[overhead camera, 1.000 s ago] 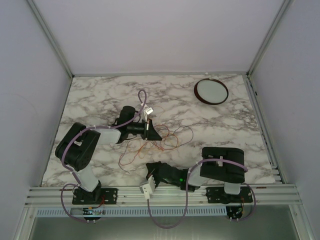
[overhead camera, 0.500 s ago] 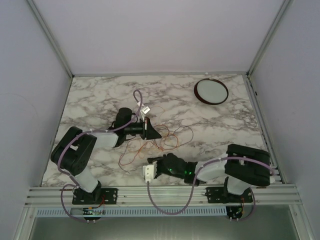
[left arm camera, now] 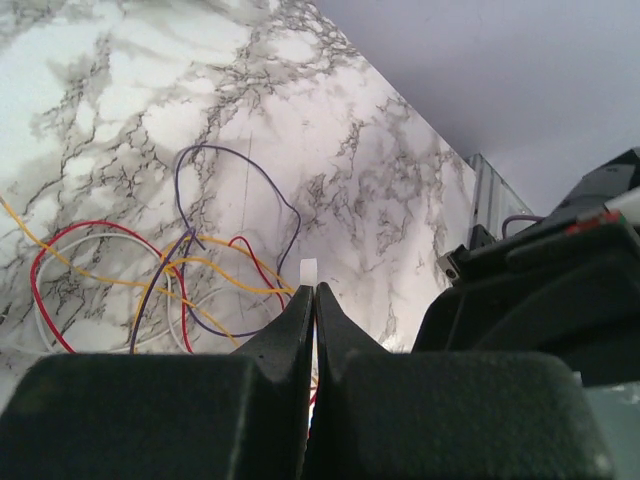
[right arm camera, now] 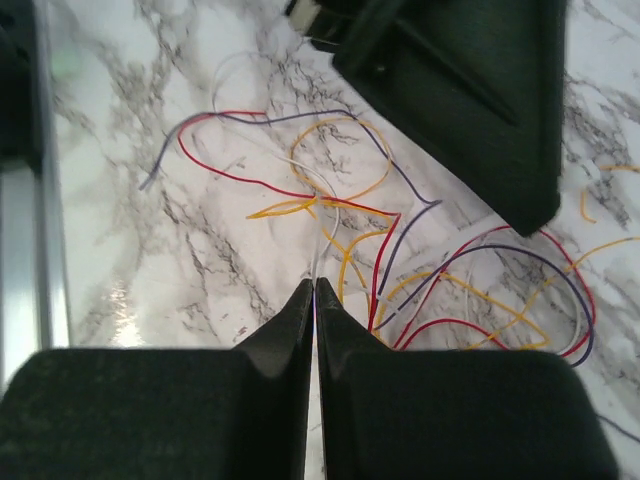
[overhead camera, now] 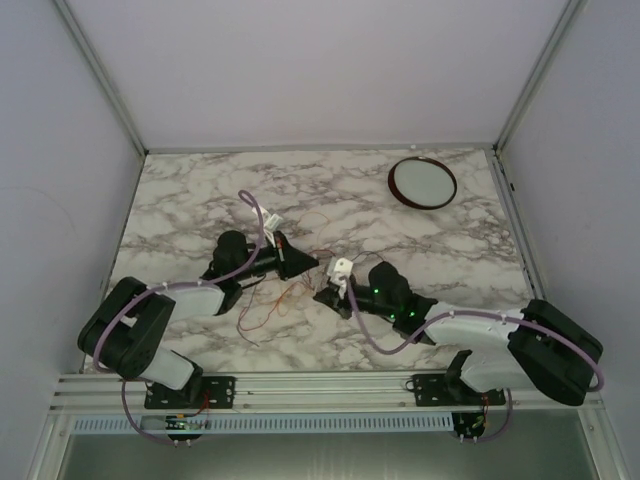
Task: Zip-tie the wires
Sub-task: Tie the cable at the center of the board.
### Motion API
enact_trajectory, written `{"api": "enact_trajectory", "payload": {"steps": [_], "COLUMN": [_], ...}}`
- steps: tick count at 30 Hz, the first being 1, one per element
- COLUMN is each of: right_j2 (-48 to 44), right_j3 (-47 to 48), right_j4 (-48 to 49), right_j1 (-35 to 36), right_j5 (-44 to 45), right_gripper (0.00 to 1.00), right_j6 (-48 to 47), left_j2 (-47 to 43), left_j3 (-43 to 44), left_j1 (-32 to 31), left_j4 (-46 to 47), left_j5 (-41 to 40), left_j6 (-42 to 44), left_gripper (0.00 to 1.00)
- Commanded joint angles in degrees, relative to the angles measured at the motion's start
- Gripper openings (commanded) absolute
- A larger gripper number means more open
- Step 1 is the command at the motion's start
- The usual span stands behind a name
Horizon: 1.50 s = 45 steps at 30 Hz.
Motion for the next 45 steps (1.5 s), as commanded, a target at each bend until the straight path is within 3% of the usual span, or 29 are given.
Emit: {"api": "enact_trajectory", "payload": {"steps": [1,7,23,32,45], "right_j2": [-2.6,-0.3,3.2,5.1,5.4], "right_j3": [-3.0,-5.2,-3.2,-1.8,-1.1], "right_j4": [7.1,17.2,20.1,18.4,16.0], "right_j1": [-4.1,-5.9,-6.5,-6.8,-12.3], "right_j5": [-10.1,-11.9,-5.9,-7.9,-18.1], "right_gripper": [0.00,0.00,0.00,0.00,0.00], "right_j6": [14.3,20.5,20.9,19.3,29.9], "left_j2": [-3.5,-3.7,-0.3,0.6,-2.5], "left_j3": [-1.7,-1.6,0.4,1.1,-2.6], "left_j1": [-1.7,-3.0,-3.4,-3.3,-3.3], "left_j4": [4.8,2.9,0.9,0.5,7.0], "left_j5": [-3.6,-4.7,-6.5,-6.0,-6.2], "left_j6": [4.0,5.2,4.0,3.4,4.6], "left_gripper": [0.00,0.00,0.00,0.00,0.00]}}
